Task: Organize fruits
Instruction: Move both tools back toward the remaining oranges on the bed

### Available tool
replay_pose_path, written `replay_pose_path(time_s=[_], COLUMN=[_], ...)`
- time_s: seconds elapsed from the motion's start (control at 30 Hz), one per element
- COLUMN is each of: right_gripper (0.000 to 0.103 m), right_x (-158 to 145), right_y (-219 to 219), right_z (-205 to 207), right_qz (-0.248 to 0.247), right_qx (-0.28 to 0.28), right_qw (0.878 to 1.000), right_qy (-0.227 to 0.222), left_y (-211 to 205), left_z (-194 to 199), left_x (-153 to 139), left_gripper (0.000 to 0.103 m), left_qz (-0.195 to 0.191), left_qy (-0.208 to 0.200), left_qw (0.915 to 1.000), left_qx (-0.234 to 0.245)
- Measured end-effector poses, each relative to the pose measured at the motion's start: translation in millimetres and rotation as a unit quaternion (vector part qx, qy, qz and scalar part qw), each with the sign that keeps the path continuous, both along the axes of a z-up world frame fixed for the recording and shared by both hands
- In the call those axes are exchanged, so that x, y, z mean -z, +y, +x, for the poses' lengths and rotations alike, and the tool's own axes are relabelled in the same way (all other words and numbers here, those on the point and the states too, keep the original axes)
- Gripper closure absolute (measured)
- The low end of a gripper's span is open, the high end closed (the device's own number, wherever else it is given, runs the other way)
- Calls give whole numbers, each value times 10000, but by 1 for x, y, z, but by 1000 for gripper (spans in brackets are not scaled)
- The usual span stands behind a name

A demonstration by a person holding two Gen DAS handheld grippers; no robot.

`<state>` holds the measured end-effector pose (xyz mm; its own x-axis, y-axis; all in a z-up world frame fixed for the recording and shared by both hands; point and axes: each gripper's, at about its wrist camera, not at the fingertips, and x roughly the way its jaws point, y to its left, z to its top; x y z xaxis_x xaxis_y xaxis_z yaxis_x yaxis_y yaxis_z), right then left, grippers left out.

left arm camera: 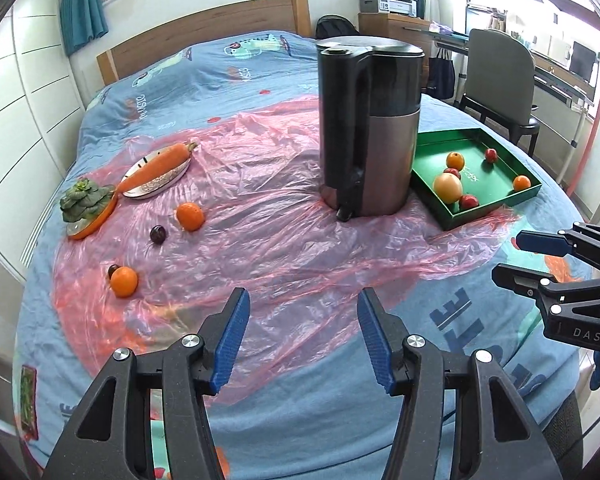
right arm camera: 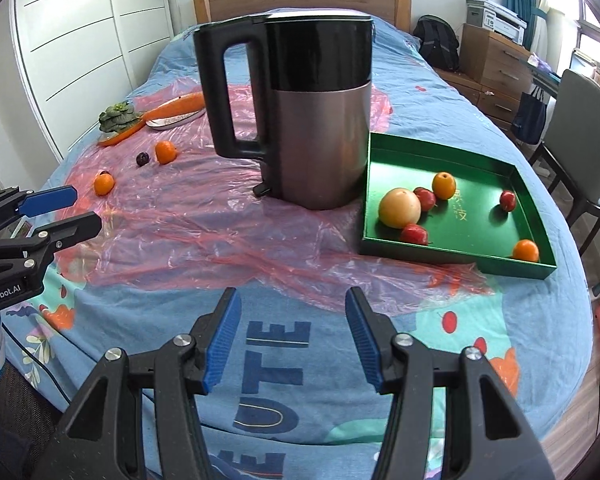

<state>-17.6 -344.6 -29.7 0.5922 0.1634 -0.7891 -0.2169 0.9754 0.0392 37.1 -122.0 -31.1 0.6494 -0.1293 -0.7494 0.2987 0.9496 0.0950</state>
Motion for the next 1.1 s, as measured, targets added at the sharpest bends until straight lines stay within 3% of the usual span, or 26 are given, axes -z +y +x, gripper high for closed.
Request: replay_pose_path(time_s=[0.23, 0.4, 0.77, 1.0, 1.1], right_gripper=[9, 9, 9, 9, 7], right_x=[5, 15, 32, 45, 51], right_y=[46, 81, 171, 215, 228], right_z=[3, 16, 91, 165, 196], right_qz=[12, 16, 240, 268, 324], right_qx=[-446, -780, -1389, -1449, -1421], right_qw=[9990, 9968, 9899, 9891, 9893], right_qy=[69, 179, 120, -4, -70], left_y=[44, 83, 156, 196, 205], left_z=[-2, 7, 64, 109, 124], left_x=[13, 27, 51, 78, 89], left_gripper=[53, 48, 47, 47, 46], left_qz=[69, 171, 355, 53, -10], left_qy=[-124, -315, -884, -932, -895], left_qw=[9982, 9923, 9667, 9471, 9430], left_qx=[-583, -1189, -2373, -3071, -3206])
